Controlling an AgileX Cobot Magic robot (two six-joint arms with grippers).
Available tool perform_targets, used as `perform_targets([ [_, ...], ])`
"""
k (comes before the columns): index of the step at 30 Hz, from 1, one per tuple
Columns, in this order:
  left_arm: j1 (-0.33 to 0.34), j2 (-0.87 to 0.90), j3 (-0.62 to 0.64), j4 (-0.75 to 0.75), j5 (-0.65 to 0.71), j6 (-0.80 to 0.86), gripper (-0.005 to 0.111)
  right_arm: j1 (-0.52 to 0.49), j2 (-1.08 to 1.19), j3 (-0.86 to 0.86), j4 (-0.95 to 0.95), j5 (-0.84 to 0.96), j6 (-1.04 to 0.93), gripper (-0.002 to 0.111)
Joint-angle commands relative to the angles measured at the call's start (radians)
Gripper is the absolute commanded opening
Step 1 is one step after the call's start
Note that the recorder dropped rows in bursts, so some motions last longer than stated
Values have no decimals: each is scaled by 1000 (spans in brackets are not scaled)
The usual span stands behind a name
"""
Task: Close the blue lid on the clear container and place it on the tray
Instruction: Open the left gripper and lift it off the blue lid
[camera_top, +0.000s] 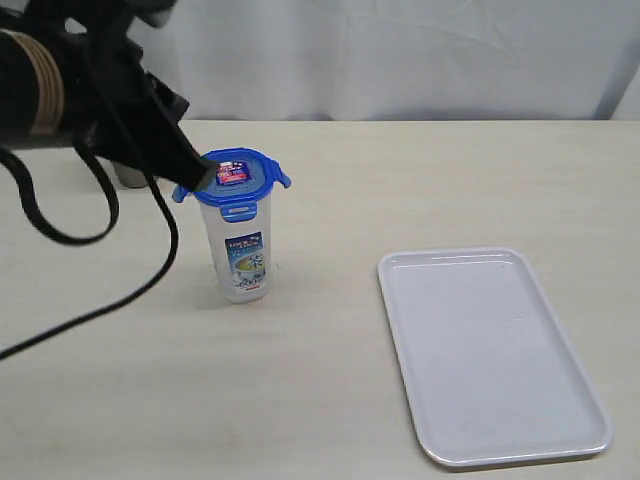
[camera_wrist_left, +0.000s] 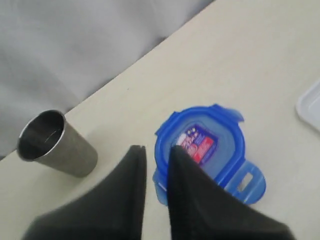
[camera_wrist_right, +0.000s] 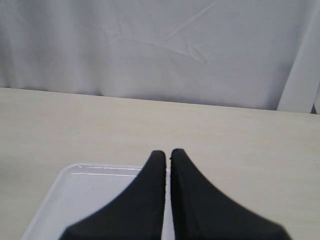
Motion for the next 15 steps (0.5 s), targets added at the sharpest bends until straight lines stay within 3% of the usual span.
perform_targets([
  [1, 128, 20, -58, -406, -125, 345, 0, 1, -2, 1, -4, -6, -3, 4],
  [3, 210, 69, -112, -721, -74, 653, 0, 1, -2, 1, -4, -6, -3, 4],
  [4, 259, 120, -158, -983, 2, 897, 0, 1, -2, 1, -4, -6, -3, 4],
  [6, 325, 202, -233, -1282, 149, 1211, 0, 1, -2, 1, -4, -6, -3, 4],
  [8, 358, 264, -277, -1351, 185, 1312, 0, 1, -2, 1, -4, -6, -3, 4],
  [11, 358, 352, -294, -1308, 125, 1333, 0, 1, -2, 1, -4, -6, -3, 4],
  [15, 358, 425, -294, -1248, 148, 1348, 0, 1, -2, 1, -4, -6, -3, 4],
])
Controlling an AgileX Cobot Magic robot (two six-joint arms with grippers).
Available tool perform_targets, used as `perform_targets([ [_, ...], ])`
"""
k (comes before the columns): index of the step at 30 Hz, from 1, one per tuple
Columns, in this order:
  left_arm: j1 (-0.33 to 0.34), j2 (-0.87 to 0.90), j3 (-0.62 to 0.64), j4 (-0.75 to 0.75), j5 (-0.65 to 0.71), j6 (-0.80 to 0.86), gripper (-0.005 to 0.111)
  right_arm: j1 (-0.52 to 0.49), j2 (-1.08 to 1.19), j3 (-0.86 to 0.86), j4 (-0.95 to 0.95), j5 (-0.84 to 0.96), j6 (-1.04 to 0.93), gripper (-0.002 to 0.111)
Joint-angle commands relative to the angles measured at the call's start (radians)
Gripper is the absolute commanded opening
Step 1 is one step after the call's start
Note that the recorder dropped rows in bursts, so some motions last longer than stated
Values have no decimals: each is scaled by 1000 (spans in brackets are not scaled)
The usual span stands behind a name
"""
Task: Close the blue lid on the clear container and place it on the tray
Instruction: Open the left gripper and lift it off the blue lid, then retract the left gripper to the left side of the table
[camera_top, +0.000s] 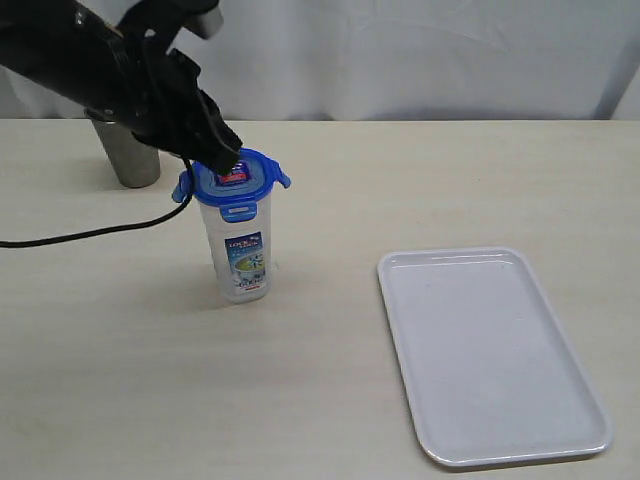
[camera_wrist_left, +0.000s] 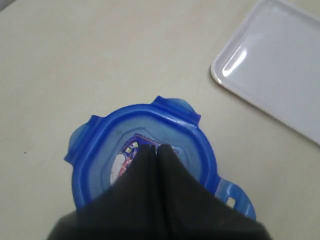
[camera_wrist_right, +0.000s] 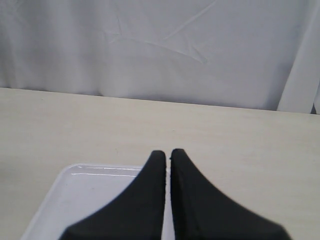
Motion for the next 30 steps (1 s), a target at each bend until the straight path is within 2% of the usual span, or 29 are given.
perform_targets([
  [1, 3, 51, -6, 54, 9, 10, 0, 1, -2, 1, -4, -6, -3, 4],
  [7, 3, 43, -6, 76, -17, 1, 0, 1, -2, 1, -4, -6, -3, 4],
  [9, 24, -8, -6, 153, -112, -122, 0, 1, -2, 1, -4, -6, -3, 4],
  [14, 142, -48, 9, 138, -142, -125, 0, 1, -2, 1, -4, -6, -3, 4],
  [16, 202, -48, 58, 65, -201, -110, 0, 1, -2, 1, -4, -6, -3, 4],
  [18, 250, -52, 130, -77, -315, -45, 0, 1, -2, 1, -4, -6, -3, 4],
  [20, 278, -64, 201, -267, -431, 99, 0, 1, -2, 1, -4, -6, -3, 4],
  [22, 282, -86, 266, -520, -519, 314, 0, 1, -2, 1, -4, -6, -3, 4],
  [25, 282, -107, 321, -897, -534, 714, 0, 1, -2, 1, -4, -6, -3, 4],
  [27, 291, -111, 344, -1212, -423, 1071, 0, 1, -2, 1, -4, -6, -3, 4],
  [28, 308, -111, 362, -1238, -316, 1204, 0, 1, -2, 1, -4, -6, -3, 4],
  [29, 342, -111, 378, -1238, -115, 1292, 0, 1, -2, 1, -4, -6, -3, 4],
  [30, 366, -109, 389, -1238, 2, 1317, 0, 1, -2, 1, -4, -6, -3, 4],
])
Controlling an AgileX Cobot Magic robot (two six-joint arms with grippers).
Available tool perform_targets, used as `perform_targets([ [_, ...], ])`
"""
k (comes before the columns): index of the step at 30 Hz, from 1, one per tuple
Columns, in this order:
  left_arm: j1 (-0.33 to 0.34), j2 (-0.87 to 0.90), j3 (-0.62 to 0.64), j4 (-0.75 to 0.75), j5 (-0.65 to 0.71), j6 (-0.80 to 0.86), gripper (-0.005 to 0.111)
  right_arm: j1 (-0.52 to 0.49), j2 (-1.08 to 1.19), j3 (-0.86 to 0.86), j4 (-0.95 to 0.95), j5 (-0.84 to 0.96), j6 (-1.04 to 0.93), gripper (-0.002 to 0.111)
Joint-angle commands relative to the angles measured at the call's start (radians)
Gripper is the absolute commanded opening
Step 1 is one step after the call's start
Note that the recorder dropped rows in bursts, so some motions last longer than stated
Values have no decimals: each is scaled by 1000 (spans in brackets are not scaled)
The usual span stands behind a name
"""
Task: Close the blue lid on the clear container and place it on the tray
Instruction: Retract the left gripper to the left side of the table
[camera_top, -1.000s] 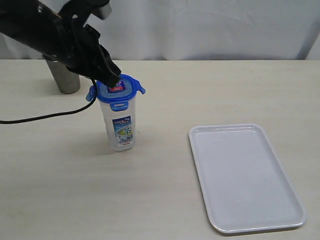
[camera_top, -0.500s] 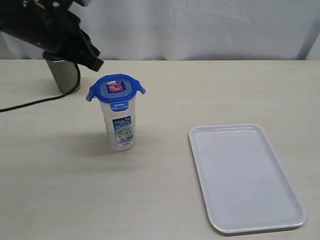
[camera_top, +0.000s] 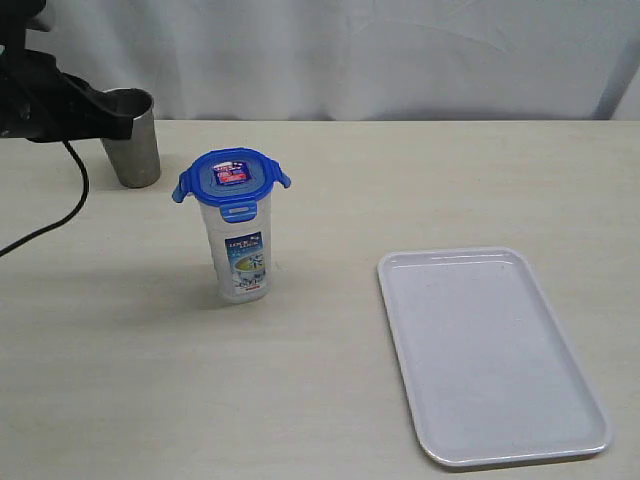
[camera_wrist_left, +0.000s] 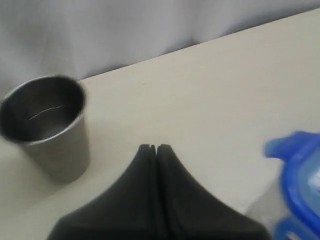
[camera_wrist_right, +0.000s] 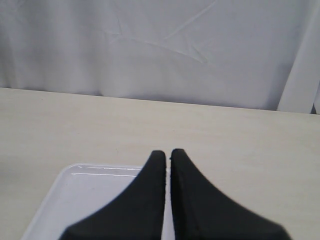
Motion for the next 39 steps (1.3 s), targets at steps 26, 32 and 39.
perform_targets([
  [26, 265, 170, -48, -172, 238, 387, 0, 0, -2, -4, 37, -668, 333, 4],
  [32, 150, 170, -102, -172, -144, 375, 0, 0, 144, -155, 31, -493, 331, 4],
  [39, 139, 170, -106, -134, -433, 126, 0, 0, 528, -319, -86, -366, 331, 4],
])
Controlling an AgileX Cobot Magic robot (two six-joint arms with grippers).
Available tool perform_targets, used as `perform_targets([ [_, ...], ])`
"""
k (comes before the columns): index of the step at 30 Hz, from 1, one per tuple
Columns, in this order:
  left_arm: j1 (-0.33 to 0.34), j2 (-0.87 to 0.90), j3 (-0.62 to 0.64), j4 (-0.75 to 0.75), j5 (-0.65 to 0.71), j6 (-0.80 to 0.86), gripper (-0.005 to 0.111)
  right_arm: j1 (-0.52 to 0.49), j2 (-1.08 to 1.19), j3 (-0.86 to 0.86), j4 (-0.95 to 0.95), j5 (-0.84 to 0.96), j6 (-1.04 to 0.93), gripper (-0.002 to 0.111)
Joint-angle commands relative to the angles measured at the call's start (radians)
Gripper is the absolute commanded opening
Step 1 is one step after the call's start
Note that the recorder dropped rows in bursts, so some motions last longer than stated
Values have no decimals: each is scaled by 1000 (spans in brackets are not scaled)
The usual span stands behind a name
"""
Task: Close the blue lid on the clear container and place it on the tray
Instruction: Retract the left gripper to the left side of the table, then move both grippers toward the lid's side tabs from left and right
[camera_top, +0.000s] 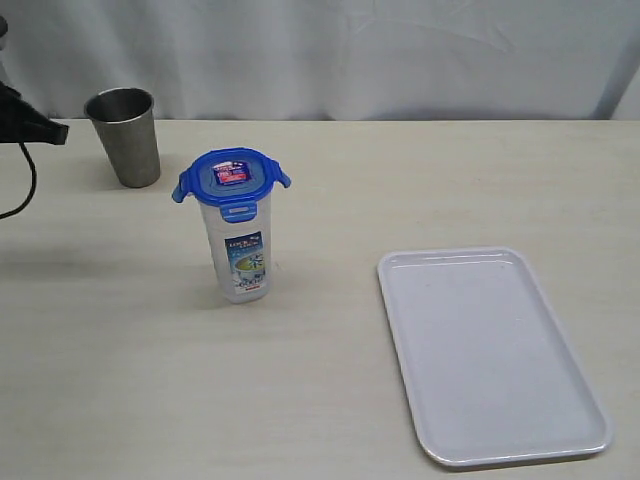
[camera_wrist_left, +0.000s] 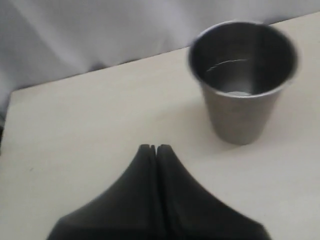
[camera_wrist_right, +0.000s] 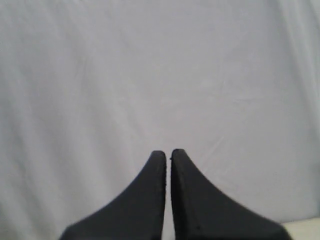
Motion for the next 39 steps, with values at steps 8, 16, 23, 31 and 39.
perform_targets([
  [8, -93, 31, 238, 1093, -514, -1370, 0, 42, 552, -176, -124, 161, 1, 4],
  [16, -104, 29, 290, 2069, -553, -2225, 0, 240, 629, -216, -202, 161, 1, 4],
  [23, -104, 31, 292, 2365, -603, -2468, 0, 326, 681, -232, -227, 170, -1, 4],
  [31, -104, 40, 292, 2459, -705, -2486, 0, 338, 825, -313, -229, 267, -1, 4],
  [39, -104, 40, 274, 2576, -698, -2479, 0, 437, 1053, -504, -227, 374, -58, 4],
])
